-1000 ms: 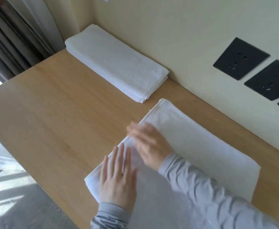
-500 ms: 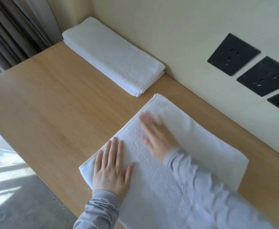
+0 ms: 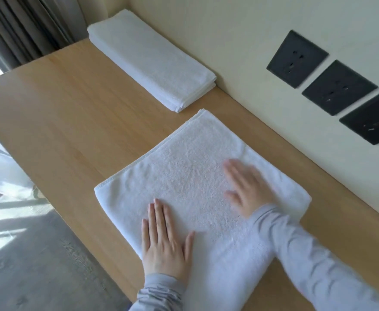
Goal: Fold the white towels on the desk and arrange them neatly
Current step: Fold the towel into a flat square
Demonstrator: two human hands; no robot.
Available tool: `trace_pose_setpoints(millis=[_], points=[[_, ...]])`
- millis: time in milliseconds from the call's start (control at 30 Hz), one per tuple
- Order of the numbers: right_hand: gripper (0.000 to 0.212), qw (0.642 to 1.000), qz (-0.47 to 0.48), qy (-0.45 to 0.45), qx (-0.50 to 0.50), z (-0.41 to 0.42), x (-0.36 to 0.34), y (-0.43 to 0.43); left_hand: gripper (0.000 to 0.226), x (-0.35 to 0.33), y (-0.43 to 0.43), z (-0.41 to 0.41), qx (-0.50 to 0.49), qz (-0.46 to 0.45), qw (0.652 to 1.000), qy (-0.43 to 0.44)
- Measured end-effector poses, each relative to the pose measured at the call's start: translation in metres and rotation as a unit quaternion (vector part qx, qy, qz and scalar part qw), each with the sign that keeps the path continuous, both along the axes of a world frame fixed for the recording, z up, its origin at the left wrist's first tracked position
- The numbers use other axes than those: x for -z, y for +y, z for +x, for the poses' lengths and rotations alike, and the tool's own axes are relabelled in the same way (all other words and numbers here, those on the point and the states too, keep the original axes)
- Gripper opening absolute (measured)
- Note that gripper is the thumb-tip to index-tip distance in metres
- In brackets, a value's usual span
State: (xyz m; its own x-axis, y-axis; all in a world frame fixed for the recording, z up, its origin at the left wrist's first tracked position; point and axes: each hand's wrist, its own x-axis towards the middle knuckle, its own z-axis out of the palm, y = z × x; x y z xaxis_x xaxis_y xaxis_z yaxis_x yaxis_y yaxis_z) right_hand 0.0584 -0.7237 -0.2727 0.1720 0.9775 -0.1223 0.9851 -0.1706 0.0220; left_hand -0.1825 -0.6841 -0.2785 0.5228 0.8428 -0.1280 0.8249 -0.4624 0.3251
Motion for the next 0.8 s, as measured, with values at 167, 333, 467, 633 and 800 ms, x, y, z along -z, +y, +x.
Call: trace_pose_setpoints(millis=[167, 333, 467, 633, 800], points=[[0.064, 0.972, -0.030, 0.115, 0.202, 0.070, 0.013, -0.012, 0.084, -0.002, 0.000, 0.004, -0.022, 0.011, 0.999, -0.028], [0.048, 0.908, 0.097, 0.252, 0.320, 0.079, 0.003, 0.014, 0.068, -0.015, 0.000, -0.005, -0.199, -0.034, 0.954, -0.221], [0.061, 0.884, 0.010, 0.305, 0.355, 0.085, -0.006, 0.038, 0.055, -0.022, -0.005, -0.015, -0.496, -0.152, 0.802, -0.296], [0.091, 0.861, -0.088, 0.331, 0.376, 0.092, -0.024, 0.042, 0.046, -0.021, 0.003, -0.018, -0.515, -0.320, 0.722, -0.333], [0.087, 0.860, -0.007, 0.337, 0.383, 0.078, -0.059, -0.005, 0.038, -0.047, 0.019, -0.010, -0.408, -0.241, 0.808, -0.350]])
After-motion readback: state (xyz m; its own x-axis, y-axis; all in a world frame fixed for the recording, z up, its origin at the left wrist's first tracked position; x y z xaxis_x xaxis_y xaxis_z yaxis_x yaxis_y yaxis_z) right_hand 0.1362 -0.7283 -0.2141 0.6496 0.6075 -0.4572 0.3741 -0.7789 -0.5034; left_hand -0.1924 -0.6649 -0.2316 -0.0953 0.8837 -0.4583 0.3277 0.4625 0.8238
